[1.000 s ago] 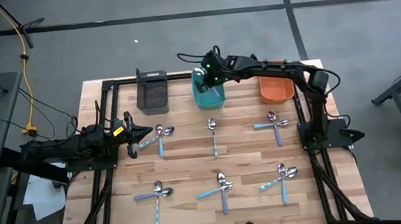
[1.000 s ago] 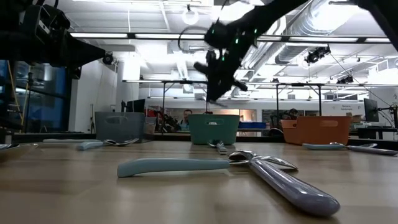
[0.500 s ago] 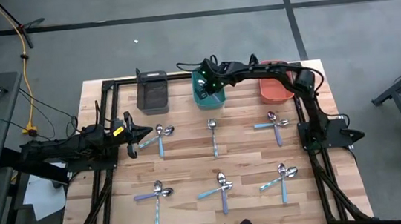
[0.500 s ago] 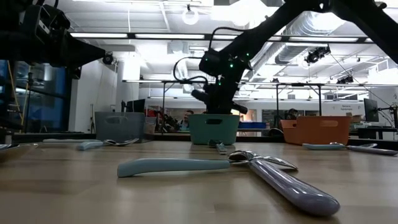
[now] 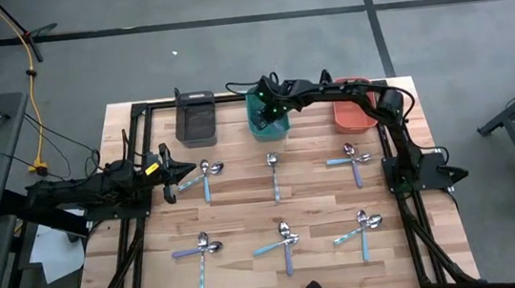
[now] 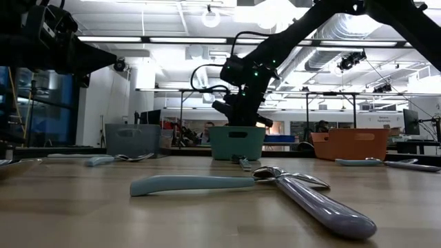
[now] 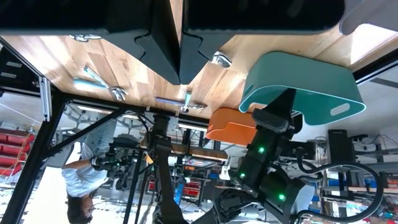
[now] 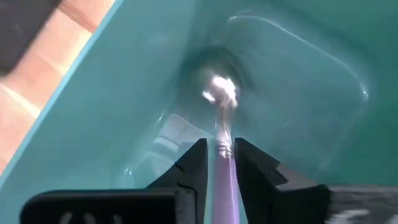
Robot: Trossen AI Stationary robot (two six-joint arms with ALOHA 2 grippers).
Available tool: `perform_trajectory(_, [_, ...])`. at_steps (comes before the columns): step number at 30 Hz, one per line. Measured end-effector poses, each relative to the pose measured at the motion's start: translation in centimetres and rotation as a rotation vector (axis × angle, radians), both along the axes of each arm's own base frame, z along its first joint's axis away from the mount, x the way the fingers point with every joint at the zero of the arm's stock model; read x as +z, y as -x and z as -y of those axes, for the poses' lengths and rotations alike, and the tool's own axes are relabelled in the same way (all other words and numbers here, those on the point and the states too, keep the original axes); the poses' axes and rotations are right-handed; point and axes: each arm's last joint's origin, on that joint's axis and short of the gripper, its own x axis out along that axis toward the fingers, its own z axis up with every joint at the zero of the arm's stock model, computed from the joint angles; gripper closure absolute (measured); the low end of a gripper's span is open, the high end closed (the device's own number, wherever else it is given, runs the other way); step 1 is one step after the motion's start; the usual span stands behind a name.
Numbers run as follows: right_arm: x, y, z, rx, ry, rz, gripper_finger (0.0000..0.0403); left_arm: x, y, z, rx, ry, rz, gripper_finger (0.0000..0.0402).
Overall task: Sort silverware by color (type)
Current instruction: Put the top left purple spoon into the green bin, then put the top left white spoon into the black bin
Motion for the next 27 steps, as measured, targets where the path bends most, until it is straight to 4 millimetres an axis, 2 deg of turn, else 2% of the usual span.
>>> perform_trajectory(5, [1.4,-0.5,0.1,0.116,0.056,-0.027,0.032,0.0,0.0,0.0,0.0,0.0,0.0,0.0401])
perform_trajectory(9, [3.5,-1.4,-0.4,0.257,0.133,-0.055,0.0336,0.0,0.0,0.0,0.0,0.0,0.0,0.0401])
perform_trajectory(15, [6.2,-2.2,-2.3,0.398,0.303,-0.042,0.0397,0.0,0.0,0.0,0.0,0.0,0.0,0.0401])
perform_trajectory(21, [7.4,-4.0,-4.4,0.456,0.416,0.049,0.04,0.0,0.0,0.0,0.0,0.0,0.0,0.0401])
perform_trajectory(27, [8.6,-6.3,-7.8,0.528,0.508,0.21,0.0402,0.0,0.0,0.0,0.0,0.0,0.0,0.0401])
